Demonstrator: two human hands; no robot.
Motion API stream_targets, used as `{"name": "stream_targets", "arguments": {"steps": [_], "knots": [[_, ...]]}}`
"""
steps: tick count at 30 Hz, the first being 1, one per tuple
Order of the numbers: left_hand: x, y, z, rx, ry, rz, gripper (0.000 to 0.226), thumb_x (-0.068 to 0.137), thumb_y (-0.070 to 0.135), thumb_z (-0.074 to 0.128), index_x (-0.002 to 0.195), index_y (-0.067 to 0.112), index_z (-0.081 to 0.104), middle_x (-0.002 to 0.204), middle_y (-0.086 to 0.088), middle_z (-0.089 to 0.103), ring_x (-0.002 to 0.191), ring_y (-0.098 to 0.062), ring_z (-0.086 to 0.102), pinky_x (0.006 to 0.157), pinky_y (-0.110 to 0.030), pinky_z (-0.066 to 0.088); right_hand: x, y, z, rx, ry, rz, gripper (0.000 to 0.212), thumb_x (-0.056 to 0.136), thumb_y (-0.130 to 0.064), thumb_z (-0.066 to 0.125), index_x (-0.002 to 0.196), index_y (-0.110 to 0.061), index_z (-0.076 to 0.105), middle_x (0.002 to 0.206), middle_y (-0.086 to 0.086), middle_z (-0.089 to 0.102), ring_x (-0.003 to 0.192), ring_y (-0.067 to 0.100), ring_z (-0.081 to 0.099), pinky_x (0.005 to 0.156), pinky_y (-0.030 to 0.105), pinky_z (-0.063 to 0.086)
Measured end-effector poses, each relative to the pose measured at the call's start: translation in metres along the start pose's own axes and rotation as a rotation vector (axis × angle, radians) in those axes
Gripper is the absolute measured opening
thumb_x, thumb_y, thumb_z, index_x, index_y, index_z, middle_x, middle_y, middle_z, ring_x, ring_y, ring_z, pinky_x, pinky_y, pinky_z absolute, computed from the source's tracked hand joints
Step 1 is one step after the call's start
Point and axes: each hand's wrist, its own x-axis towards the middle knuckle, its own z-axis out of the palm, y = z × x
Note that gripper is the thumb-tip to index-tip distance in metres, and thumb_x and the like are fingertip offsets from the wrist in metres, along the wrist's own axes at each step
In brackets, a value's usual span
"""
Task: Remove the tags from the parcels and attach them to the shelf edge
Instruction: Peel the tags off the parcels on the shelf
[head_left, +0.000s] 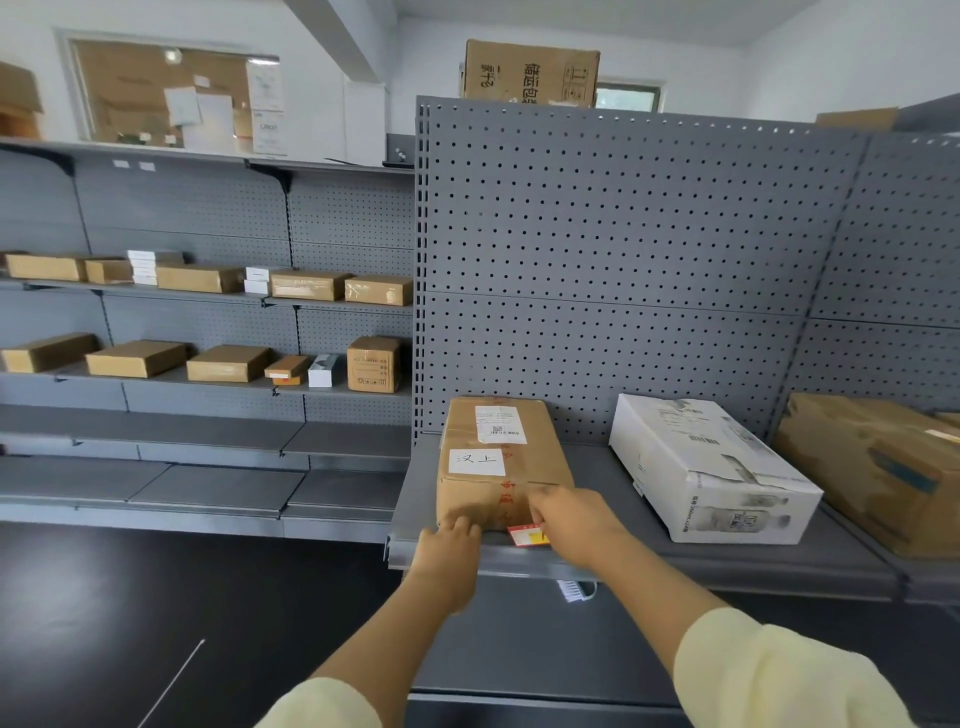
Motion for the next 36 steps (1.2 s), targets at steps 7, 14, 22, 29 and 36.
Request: {"name": "stream_targets", "arguments": {"steps": [7, 14, 22, 29, 36], "knots": [[-0.001, -0.001, -0.009, -0.058, -0.019, -0.015, 0.043, 0.09, 0.009, 0.055, 0.132, 0.011, 0.047, 0.135, -0.011, 0.051, 0.123, -0.027, 0.049, 0.105, -0.037, 0.04, -0.004, -0.004, 0.002, 0.028, -0.027, -0.048, 0.019, 0.087, 0.001, 0.046, 0.094, -0.014, 0.054, 0.096, 0.008, 0.063, 0.072, 0.023, 0.049, 0.063, 0.034, 0.043], [-0.01, -0.004, -0.012, -0.164, -0.081, 0.042, 0.047, 0.09, 0.004, 0.055, 0.135, 0.013, 0.048, 0.137, -0.011, 0.05, 0.122, -0.028, 0.051, 0.103, -0.039, 0.047, 0.0, -0.009, 0.003, 0.066, 0.008, -0.022, 0.023, 0.085, 0.003, 0.047, 0.1, -0.014, 0.054, 0.102, 0.009, 0.062, 0.077, 0.023, 0.051, 0.068, 0.036, 0.046], [-0.012, -0.008, -0.015, -0.18, -0.158, 0.048, 0.048, 0.089, 0.0, 0.053, 0.135, 0.011, 0.051, 0.145, -0.011, 0.042, 0.13, -0.028, 0.044, 0.109, -0.043, 0.042, 0.018, -0.029, 0.021, 0.018, -0.109, -0.055, 0.03, 0.086, 0.004, 0.046, 0.111, -0.003, 0.06, 0.114, 0.016, 0.063, 0.081, 0.025, 0.049, 0.069, 0.033, 0.039], [-0.013, -0.02, -0.025, -0.176, -0.275, 0.099, 0.067, 0.089, 0.008, 0.06, 0.149, 0.015, 0.03, 0.155, -0.012, 0.029, 0.139, -0.034, 0.036, 0.112, -0.049, 0.037, 0.013, -0.018, 0.022, 0.05, 0.089, -0.08, 0.028, 0.09, -0.005, 0.046, 0.113, -0.016, 0.059, 0.119, 0.006, 0.059, 0.111, 0.026, 0.048, 0.093, 0.036, 0.038], [0.0, -0.013, -0.069, -0.283, -0.199, 0.164, 0.056, 0.09, 0.01, 0.056, 0.142, 0.022, 0.04, 0.143, -0.007, 0.05, 0.125, -0.028, 0.053, 0.104, -0.042, 0.046, -0.011, 0.014, 0.01, -0.022, 0.157, -0.088, 0.029, 0.085, -0.002, 0.052, 0.11, -0.013, 0.059, 0.119, 0.005, 0.06, 0.109, 0.025, 0.048, 0.092, 0.035, 0.036]]}}
